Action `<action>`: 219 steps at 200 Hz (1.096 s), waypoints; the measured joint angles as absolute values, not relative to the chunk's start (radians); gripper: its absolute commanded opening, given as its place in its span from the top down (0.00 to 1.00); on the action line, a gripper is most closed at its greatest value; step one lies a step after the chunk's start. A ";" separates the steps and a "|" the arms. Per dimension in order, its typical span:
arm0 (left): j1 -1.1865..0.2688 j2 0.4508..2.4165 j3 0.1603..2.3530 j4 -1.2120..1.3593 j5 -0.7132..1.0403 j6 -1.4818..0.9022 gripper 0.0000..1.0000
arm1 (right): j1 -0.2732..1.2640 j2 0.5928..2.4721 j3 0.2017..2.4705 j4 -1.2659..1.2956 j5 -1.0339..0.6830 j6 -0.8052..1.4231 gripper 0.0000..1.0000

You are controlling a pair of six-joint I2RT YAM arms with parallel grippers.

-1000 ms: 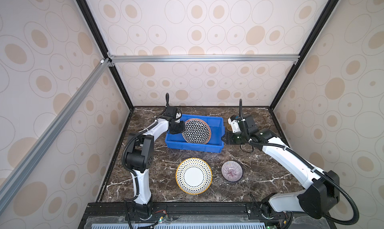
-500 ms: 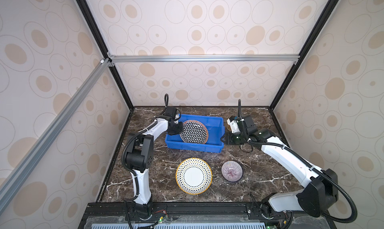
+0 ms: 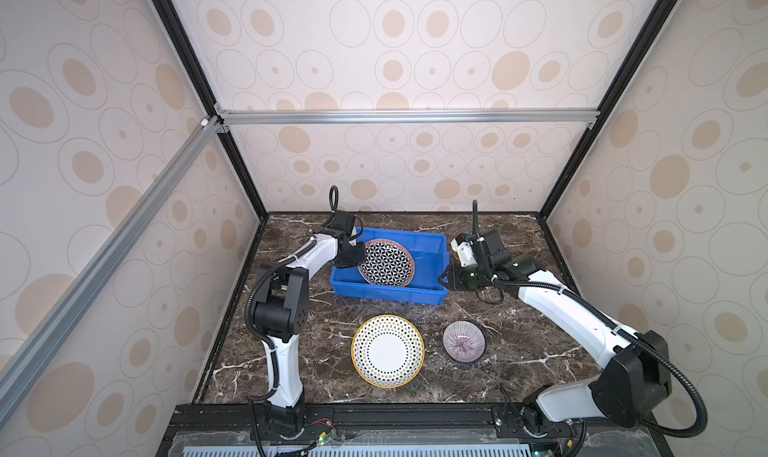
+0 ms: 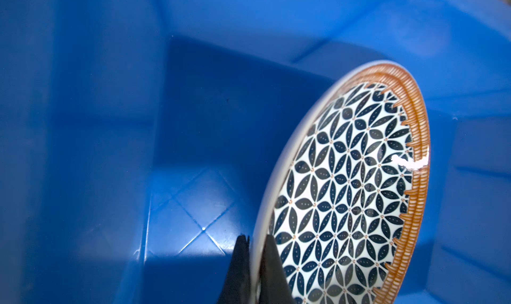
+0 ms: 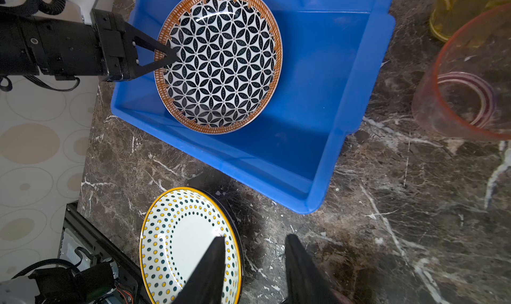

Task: Place the mixed dishes into the plastic bin
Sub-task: 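Set the plate flat in the bin and open the left gripper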

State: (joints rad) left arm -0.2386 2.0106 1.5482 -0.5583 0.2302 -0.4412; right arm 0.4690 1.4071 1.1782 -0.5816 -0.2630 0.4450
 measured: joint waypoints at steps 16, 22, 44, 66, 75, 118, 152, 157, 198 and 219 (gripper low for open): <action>-0.239 2.016 1.554 -0.560 0.215 -0.441 0.90 | 0.469 1.407 1.173 -0.577 -0.263 0.448 0.61; -0.239 2.020 1.556 -0.561 0.207 -0.441 0.90 | 0.469 1.406 1.171 -0.577 -0.264 0.449 0.61; -0.237 2.031 1.556 -0.561 0.191 -0.442 0.89 | 0.469 1.406 1.162 -0.576 -0.266 0.455 0.61; -0.237 2.037 1.556 -0.562 0.179 -0.441 0.87 | 0.469 1.406 1.158 -0.572 -0.270 0.461 0.61; -0.237 2.039 1.554 -0.561 0.173 -0.442 0.87 | 0.469 1.406 1.155 -0.567 -0.273 0.464 0.61; -0.237 2.050 1.546 -0.561 0.147 -0.441 0.84 | 0.469 1.406 1.148 -0.553 -0.282 0.471 0.61; -0.240 2.053 1.546 -0.561 0.118 -0.441 0.83 | 0.469 1.406 1.148 -0.554 -0.281 0.471 0.61; -0.241 2.054 1.546 -0.562 0.110 -0.440 0.83 | 0.469 1.406 1.148 -0.554 -0.281 0.471 0.61; -0.242 2.059 1.546 -0.566 0.061 -0.440 0.82 | 0.469 1.406 1.148 -0.556 -0.281 0.471 0.61; -0.243 2.060 1.547 -0.567 0.057 -0.438 0.82 | 0.469 1.406 1.148 -0.562 -0.280 0.471 0.61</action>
State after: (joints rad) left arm -0.2428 2.0598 1.5471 -0.5671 0.0566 -0.4377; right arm 0.4690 1.4059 1.1481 -0.5625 -0.2798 0.4706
